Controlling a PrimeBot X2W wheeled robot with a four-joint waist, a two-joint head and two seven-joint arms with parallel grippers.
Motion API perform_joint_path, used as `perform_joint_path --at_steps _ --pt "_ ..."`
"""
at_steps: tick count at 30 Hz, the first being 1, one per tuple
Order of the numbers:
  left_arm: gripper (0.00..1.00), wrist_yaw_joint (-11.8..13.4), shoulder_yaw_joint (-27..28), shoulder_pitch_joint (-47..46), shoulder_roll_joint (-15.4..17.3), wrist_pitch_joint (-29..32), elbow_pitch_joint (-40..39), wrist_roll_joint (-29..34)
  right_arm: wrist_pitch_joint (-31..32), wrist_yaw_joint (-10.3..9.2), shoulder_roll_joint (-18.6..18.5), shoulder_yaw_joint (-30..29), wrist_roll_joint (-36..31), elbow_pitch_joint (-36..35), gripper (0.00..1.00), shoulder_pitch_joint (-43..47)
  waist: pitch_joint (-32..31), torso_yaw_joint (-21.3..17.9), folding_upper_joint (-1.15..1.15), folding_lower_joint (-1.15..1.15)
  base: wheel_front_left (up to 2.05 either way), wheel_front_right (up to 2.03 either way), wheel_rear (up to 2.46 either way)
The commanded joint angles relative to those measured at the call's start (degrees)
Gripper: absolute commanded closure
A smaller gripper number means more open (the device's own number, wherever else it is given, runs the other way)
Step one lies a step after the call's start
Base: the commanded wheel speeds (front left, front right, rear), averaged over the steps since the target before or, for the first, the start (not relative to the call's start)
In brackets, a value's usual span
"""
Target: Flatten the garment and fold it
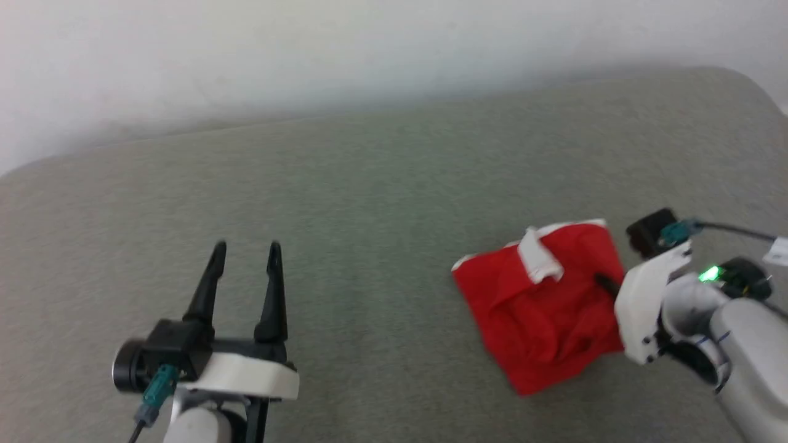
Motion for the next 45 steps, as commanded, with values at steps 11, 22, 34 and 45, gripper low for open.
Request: perform_joint_path --at_steps 11,22,34,45 --pt "0.0 -3.3 -3.6 -11.7 2.5 -0.3 -0.7 3.7 -15.0 -0.05 -6.2 2.8 -0.7 15.7 1.0 -13.0 18.9 -14.0 0.0 0.0 0.0 0.0 0.0" --pt "0.0 -3.6 -4.8 -15.3 2.5 -0.3 0.0 3.6 -35.2 -0.05 -4.2 -3.3 -11.6 33.5 0.0 -22.9 22.1 -11.1 0.0 0.0 0.0 0.0 0.0" --pt "0.0 -2.4 -2.8 -11.7 1.5 -0.3 1.0 1.4 -41.6 -0.05 -4.0 -15.5 -26.7 46.3 0.0 -20.6 14.3 -9.6 0.0 0.0 0.0 0.0 0.0" --pt "0.0 -0.5 -1.3 -4.6 0.1 -0.3 2.0 -1.7 -41.9 -0.05 1.9 -32.1 -30.3 18.3 0.0 0.4 3.5 -4.6 0.0 0.0 0.0 0.0 0.0"
